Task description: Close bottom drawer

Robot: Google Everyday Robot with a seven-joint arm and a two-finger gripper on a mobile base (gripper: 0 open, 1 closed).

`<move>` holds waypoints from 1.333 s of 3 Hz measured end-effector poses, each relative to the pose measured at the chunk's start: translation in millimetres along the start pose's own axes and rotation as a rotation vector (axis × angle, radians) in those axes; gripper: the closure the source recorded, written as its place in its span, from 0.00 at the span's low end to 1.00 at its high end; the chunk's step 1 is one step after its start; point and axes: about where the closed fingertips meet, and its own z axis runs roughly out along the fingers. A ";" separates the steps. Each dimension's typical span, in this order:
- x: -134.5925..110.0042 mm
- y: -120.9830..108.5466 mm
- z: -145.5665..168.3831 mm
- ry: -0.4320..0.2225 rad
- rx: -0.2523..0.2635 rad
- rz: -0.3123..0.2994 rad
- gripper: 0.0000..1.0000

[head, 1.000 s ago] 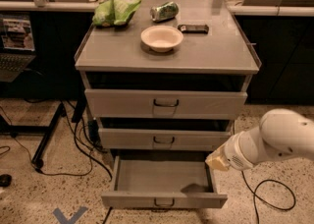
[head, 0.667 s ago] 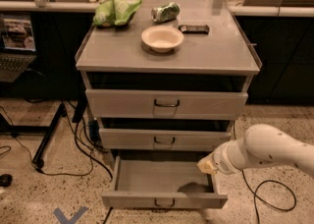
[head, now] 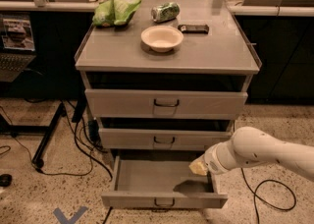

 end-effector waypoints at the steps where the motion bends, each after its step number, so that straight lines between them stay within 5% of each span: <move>1: 0.8 3.1 -0.5 0.004 0.031 0.001 1.00; 4: 111.3 -9.8 104.7 0.009 0.064 0.293 1.00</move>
Offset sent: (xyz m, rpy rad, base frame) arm -0.0334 -0.0089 -0.0969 0.0044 0.0543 -0.2347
